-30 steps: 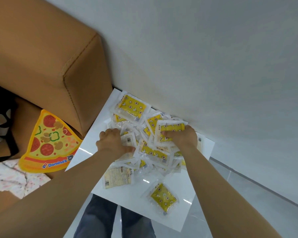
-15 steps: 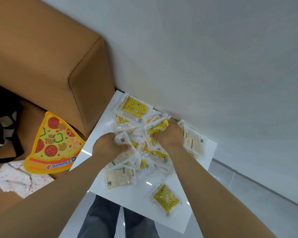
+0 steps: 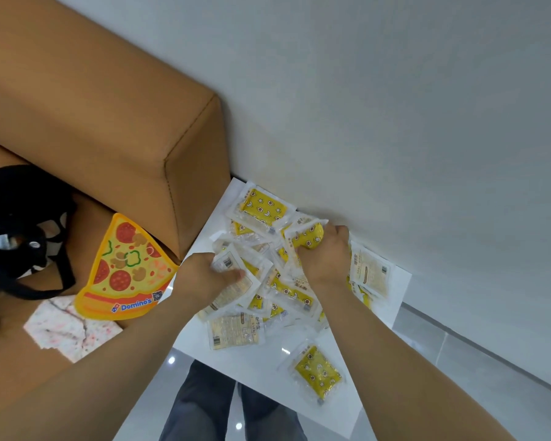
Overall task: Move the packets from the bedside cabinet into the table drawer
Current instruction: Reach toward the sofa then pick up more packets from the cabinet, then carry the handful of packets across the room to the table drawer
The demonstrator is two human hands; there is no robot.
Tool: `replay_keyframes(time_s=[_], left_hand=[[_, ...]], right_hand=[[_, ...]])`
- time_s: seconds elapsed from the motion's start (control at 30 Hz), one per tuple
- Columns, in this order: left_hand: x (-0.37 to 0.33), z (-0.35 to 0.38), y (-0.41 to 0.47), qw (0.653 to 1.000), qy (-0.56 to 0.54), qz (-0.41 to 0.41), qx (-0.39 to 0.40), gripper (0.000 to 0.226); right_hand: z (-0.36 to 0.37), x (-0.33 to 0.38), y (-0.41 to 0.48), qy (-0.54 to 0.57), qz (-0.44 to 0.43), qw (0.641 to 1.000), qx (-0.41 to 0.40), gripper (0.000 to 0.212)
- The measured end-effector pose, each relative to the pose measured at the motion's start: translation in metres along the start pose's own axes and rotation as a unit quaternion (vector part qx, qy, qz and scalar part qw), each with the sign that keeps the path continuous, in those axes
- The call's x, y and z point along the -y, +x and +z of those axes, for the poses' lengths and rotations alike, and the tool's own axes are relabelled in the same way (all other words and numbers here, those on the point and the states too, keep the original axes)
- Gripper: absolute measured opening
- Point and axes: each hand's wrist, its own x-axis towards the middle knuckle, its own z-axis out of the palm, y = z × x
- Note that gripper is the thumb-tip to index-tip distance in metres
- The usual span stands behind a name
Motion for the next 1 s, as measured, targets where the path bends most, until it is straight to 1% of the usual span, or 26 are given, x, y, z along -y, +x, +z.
replay_keyframes(time_s=[0.1,0.13,0.17,0.27,0.4,0.47,0.5,0.57,0.67,0.7,0.77,0.83,0.87,0.93,1.0], left_hand=[[-0.006,-0.009,-0.014,1.000,-0.010,0.008,-0.007,0.035],[-0.007,-0.011,-0.019,1.000,-0.016,0.010,-0.010,0.034],[-0.009,-0.014,-0.024,1.000,-0.020,0.014,-0.014,0.033],[-0.013,-0.020,-0.033,0.999,-0.023,0.017,-0.020,0.033],[-0.009,-0.020,-0.031,0.999,-0.032,0.015,-0.026,0.038],[-0.002,-0.019,-0.030,0.999,-0.042,0.012,-0.032,0.038],[0.001,-0.019,-0.029,0.998,-0.045,0.009,-0.036,0.038],[0.006,-0.019,-0.030,0.998,-0.042,-0.001,-0.041,0.040],[0.013,-0.022,-0.033,0.998,-0.054,-0.009,-0.042,0.038],[0.014,-0.024,-0.035,0.997,-0.061,-0.008,-0.042,0.035],[0.013,-0.030,-0.040,0.997,-0.074,-0.002,-0.038,0.024],[0.007,-0.038,-0.049,0.996,-0.082,0.006,-0.031,0.018],[0.004,-0.043,-0.054,0.996,-0.082,0.013,-0.030,0.018],[-0.004,-0.054,-0.066,0.996,-0.082,0.031,-0.028,0.020],[-0.016,-0.067,-0.081,0.995,-0.083,0.051,-0.026,0.028]], right_hand=[[-0.005,0.000,-0.004,-0.001,0.002,1.000,0.004,0.023],[-0.007,-0.001,-0.006,0.003,0.009,1.000,0.009,0.020],[-0.008,-0.002,-0.007,0.013,0.015,1.000,0.011,0.021],[-0.008,-0.006,-0.005,0.027,0.014,0.999,0.022,0.032],[-0.002,-0.003,0.011,0.053,0.033,0.990,0.129,0.043],[0.004,-0.002,0.014,0.027,0.023,0.989,0.145,0.055],[0.007,-0.001,0.013,0.012,0.012,0.990,0.143,0.059],[0.013,0.002,0.009,-0.001,-0.005,0.991,0.133,0.060],[0.012,0.008,0.005,0.041,0.029,0.991,0.121,0.059],[0.007,0.011,0.002,0.047,0.037,0.990,0.126,0.056],[-0.006,0.016,-0.006,0.048,0.025,0.988,0.142,0.044],[-0.022,0.018,-0.019,0.066,0.010,0.989,0.135,0.026],[-0.031,0.018,-0.028,0.081,0.009,0.989,0.126,0.022],[-0.052,0.017,-0.049,0.102,0.014,0.989,0.103,0.026],[-0.076,0.016,-0.073,0.129,0.018,0.989,0.071,0.024]])
